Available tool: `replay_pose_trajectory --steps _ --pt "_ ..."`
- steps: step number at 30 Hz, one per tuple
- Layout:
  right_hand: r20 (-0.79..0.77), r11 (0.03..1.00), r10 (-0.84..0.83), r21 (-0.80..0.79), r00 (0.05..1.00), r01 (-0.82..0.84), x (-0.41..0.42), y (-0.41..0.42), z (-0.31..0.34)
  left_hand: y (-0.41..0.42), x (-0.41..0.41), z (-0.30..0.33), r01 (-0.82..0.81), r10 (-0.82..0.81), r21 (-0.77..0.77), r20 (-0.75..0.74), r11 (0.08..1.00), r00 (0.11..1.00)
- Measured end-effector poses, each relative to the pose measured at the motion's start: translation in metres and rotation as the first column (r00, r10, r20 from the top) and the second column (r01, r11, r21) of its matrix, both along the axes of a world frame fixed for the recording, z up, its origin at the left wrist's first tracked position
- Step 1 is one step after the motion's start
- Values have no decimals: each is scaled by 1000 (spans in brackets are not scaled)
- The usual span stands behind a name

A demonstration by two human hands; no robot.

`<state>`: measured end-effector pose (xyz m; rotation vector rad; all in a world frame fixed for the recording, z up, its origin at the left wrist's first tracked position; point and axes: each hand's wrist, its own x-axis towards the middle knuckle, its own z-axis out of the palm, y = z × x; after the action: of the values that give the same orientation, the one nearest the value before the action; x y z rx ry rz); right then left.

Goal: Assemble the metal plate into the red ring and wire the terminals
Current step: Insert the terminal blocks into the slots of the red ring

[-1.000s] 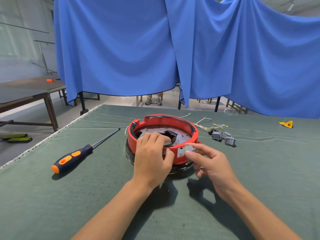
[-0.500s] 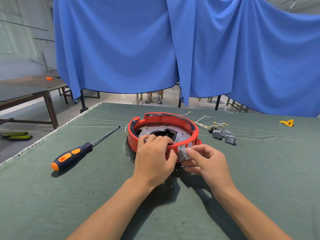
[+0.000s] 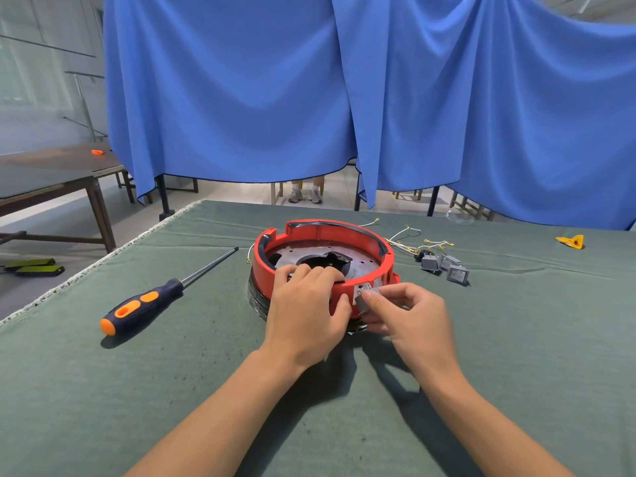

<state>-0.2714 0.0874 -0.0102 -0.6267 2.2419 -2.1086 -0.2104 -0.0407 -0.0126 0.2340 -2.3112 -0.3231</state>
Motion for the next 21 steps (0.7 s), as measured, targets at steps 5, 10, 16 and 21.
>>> replay_pose_trajectory --steps 5,10,16,21 --pt "-144 982 -86 153 986 108 0 -7 4 -1 1 0 -8 8 -15 21 1000 1000" --pt "-135 966 -51 246 989 83 -7 -8 15 -1 0 1 -22 23 -33 33 999 999" --pt "-165 910 -19 406 986 86 -14 -10 26 -2 -1 -1 -26 26 -18 16 1000 1000" --pt "-131 867 2 495 991 63 -16 -8 36 -1 -6 -3 -26 26 4 -41 1000 999"
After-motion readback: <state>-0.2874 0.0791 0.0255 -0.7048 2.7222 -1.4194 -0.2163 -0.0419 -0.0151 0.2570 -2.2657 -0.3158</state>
